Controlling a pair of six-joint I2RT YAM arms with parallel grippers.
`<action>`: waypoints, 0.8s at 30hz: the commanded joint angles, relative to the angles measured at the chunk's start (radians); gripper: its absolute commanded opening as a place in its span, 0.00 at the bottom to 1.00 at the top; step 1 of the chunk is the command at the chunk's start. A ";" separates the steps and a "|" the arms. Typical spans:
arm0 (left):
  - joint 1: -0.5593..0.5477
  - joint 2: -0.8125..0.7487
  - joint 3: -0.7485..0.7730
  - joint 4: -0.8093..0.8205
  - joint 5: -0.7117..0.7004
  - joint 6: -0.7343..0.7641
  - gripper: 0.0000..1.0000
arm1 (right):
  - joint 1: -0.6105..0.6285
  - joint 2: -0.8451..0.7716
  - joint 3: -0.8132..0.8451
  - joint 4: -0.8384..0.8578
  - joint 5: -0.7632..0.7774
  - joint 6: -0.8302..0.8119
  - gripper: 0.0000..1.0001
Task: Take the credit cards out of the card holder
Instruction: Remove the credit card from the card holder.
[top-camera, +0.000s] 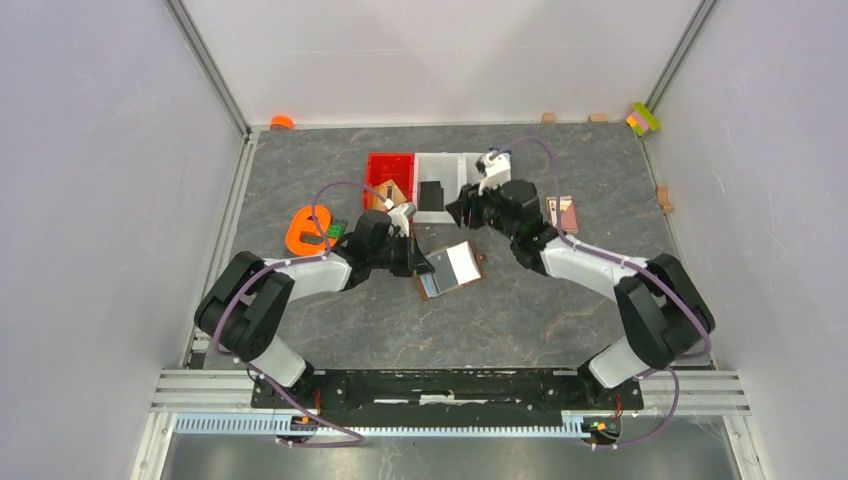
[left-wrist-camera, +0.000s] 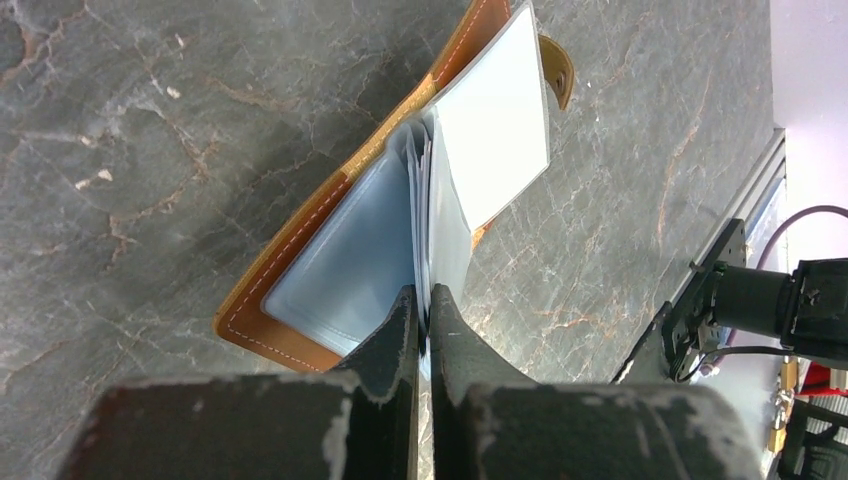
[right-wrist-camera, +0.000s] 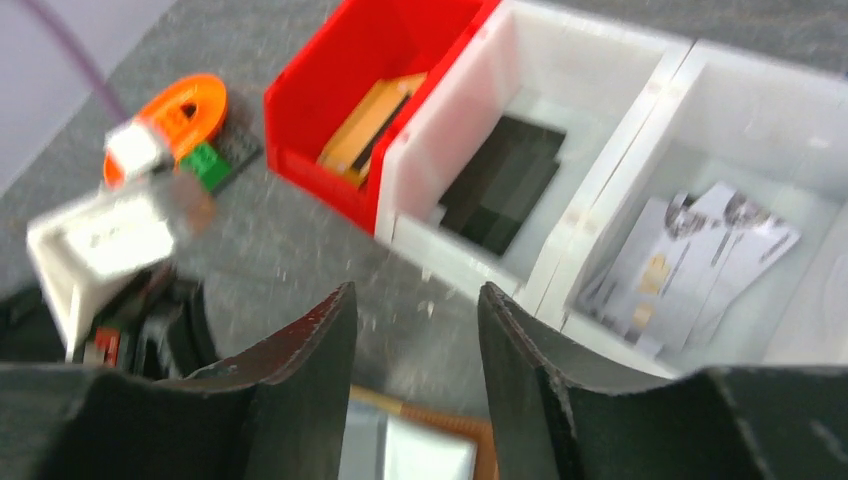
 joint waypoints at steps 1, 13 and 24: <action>-0.003 0.047 0.058 -0.093 -0.047 0.095 0.08 | 0.053 -0.101 -0.146 0.006 0.052 -0.053 0.56; -0.001 0.141 0.125 -0.061 0.077 0.105 0.12 | 0.189 -0.249 -0.531 0.189 0.184 -0.067 0.79; -0.001 0.165 0.054 0.144 0.210 0.059 0.23 | 0.275 -0.166 -0.466 0.184 0.260 -0.172 0.78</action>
